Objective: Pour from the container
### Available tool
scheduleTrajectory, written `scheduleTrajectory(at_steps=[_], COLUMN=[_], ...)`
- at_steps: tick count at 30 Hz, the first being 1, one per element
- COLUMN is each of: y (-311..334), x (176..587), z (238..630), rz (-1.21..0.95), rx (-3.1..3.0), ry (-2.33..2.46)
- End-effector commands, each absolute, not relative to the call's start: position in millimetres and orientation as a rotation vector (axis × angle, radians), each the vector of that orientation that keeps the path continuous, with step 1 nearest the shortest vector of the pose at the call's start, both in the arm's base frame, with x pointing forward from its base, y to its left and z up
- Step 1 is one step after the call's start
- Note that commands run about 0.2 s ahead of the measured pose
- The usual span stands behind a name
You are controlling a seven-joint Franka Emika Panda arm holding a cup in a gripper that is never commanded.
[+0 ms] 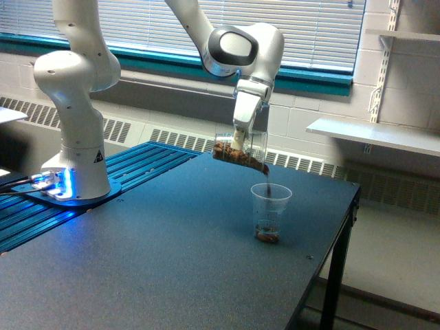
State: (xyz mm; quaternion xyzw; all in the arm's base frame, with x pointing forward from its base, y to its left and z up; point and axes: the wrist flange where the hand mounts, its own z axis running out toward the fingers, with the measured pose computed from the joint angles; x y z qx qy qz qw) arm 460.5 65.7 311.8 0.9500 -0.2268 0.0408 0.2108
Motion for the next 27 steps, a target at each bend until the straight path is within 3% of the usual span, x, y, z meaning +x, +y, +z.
scheduleTrajectory(at_steps=[1,27], y=[69.7,80.6], x=[465.0,467.6], z=[316.9,317.0], rz=[0.126,0.095], rx=[2.618,2.539], ry=[-0.642,-0.618])
